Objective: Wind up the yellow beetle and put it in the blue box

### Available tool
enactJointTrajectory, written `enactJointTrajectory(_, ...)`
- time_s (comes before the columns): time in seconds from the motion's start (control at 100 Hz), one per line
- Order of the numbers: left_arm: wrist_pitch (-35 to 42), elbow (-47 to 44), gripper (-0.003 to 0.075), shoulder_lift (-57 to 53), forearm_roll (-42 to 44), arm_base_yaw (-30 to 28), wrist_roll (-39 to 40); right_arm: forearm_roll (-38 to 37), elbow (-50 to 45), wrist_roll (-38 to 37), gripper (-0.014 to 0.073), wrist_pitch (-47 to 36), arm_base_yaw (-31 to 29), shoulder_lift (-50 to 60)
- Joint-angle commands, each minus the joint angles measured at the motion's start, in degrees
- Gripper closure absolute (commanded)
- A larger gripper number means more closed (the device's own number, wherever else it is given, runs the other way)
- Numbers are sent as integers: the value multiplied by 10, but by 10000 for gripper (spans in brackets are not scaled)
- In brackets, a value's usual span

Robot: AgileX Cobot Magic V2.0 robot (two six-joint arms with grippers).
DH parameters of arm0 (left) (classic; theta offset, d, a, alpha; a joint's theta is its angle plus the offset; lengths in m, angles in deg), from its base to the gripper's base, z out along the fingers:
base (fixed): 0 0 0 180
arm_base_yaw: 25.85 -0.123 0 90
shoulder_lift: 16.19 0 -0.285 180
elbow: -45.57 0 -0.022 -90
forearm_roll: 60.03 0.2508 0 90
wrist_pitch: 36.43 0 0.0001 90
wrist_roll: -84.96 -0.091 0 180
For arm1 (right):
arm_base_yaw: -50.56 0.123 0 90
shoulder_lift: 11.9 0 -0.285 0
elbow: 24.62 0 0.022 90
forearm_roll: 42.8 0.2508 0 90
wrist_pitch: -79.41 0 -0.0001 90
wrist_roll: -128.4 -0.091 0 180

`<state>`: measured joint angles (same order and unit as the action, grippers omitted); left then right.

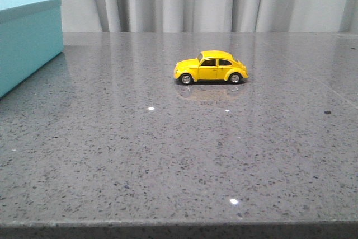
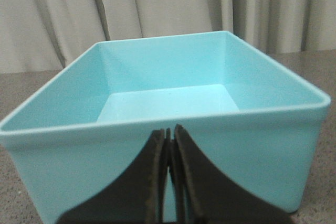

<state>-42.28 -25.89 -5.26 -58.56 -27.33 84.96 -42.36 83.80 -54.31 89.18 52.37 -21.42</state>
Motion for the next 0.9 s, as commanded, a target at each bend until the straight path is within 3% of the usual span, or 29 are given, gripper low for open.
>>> enactJointTrajectory(0.0, 39, 54, 739, 43, -11, 4, 9, -4, 59, 3, 646, -8, -4, -42)
enactJointTrajectory(0.15, 39, 111, 695, 110, -11, 4, 9, -4, 112, 3, 564, 3, -4, -97)
enactJointTrajectory(0.22, 40, 134, 596, 135, -11, 5, 9, -4, 131, 3, 498, 3, -4, -118)
enactJointTrajectory(0.35, 41, 168, 331, 175, -15, 6, 9, -4, 160, 3, 379, 2, -4, -160)
enactJointTrajectory(0.42, 41, 182, 261, 194, -11, 6, 9, -4, 175, 3, 342, 2, -4, -180)
enactJointTrajectory(0.73, 59, 189, 258, 231, -21, 6, 9, 1, 185, 3, 336, -49, -3, -223)
enactJointTrajectory(0.89, 68, 190, 258, 234, -21, 6, 9, 1, 237, 3, 336, 10, -3, -265)
